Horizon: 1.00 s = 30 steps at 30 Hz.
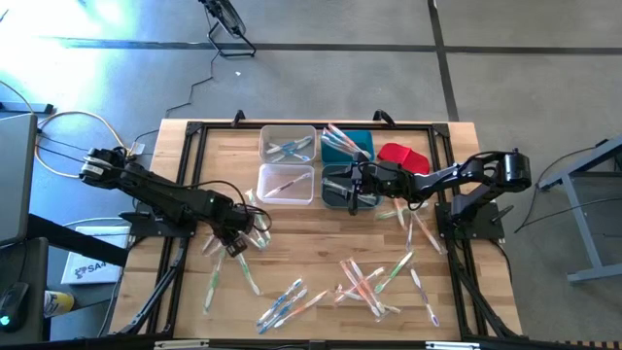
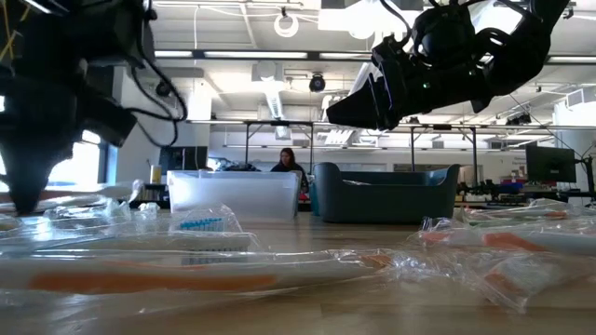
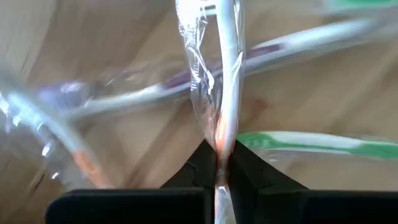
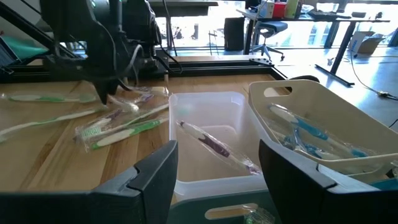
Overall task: Pick & Place Toothbrushes
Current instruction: Put the orange toothbrush into the blue bin
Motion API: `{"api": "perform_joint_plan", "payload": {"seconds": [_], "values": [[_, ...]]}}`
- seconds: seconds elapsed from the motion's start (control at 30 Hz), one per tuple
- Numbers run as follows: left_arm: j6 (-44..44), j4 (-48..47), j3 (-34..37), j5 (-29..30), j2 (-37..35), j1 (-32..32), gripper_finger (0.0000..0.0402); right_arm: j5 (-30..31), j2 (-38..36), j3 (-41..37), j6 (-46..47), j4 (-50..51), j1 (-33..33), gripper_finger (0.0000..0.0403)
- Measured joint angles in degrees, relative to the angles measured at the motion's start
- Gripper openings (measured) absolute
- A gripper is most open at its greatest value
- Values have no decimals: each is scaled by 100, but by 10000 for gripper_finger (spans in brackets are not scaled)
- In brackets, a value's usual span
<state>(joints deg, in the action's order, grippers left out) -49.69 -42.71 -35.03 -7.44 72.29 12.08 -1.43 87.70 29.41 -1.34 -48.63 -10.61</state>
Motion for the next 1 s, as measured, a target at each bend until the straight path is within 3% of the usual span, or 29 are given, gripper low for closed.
{"api": "perform_joint_plan", "payload": {"seconds": [0.37, 0.6, 0.77, 1.0], "values": [[1527, -84, -1146, 124, -2, -7, 22, 0, 0, 0, 0, -2, -2, 217], [3009, -105, -1894, 940, -4, -23, 18, 0, 0, 0, 0, -2, 0, 217], [3824, 111, -2139, 1333, -9, -448, 24, -19, 0, 0, 1, -4, -2, 217], [4683, 924, -2139, 1086, -9, -1480, 16, -46, 0, 0, 0, -4, 0, 217]]}}
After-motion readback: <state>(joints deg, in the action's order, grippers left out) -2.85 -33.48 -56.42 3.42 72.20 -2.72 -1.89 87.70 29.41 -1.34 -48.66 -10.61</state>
